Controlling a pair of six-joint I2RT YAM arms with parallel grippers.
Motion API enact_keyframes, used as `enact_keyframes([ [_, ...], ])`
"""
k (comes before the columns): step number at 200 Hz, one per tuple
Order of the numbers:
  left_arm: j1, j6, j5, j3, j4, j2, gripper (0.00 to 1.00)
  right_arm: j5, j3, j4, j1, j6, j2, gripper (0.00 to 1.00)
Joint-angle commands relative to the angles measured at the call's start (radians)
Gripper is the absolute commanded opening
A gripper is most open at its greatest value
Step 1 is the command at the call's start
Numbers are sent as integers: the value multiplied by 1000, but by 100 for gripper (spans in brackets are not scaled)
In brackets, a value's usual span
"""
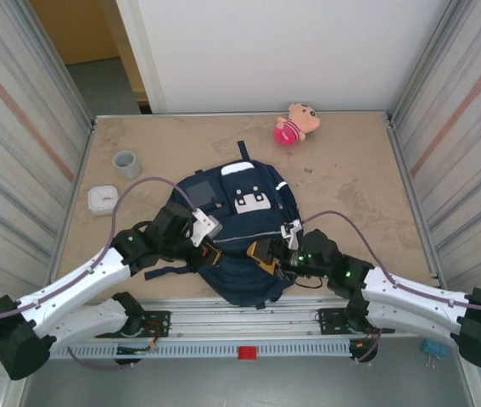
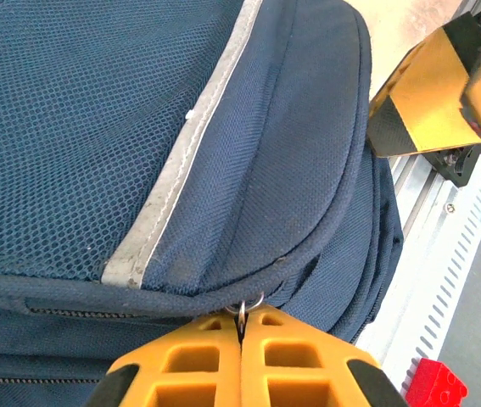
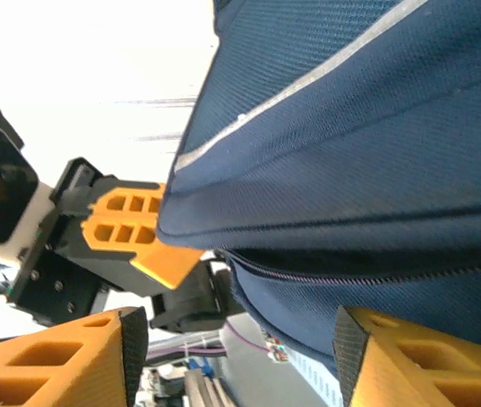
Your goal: Pack books, pencil case, and school supplies into a backpack
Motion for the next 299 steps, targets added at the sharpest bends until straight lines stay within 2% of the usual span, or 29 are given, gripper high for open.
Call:
enact_keyframes([
  [1,-8,-19,-22,-6,59,-11,0,24,5,122,-4,90,47,57],
  [45,-18,-18,-10,-5,65,-13,0,58,-1,216,0,158,143,42],
  [66,-30,-25,-10,-5,62,-19,0,65,7,225,-9,154,169,16],
  [81,-40,-36,-20,-11,71,-27,0,73,22,214,-11,141,193,6],
  [96,-53,-54,-27,-20,93,-29,0,78,40,204,-10,126,208,0],
  [177,-215,-125,-69,7,237,34,0,40,138,251,18,61,345,0],
  [219,-222,-117,-125,-2,235,34,0,47,127,83,-17,-15,258,0],
  [257,-223,-120,-160,-11,253,19,3,12,122,-112,-101,-105,108,0],
  [279,-223,-118,-181,-16,257,38,0,-56,182,-249,-149,-261,45,40],
  [290,-223,-116,-199,-12,246,45,0,-48,239,-363,-155,-411,10,49],
  [299,-223,-115,-211,-14,240,46,0,-22,288,-468,-155,-548,-13,51],
])
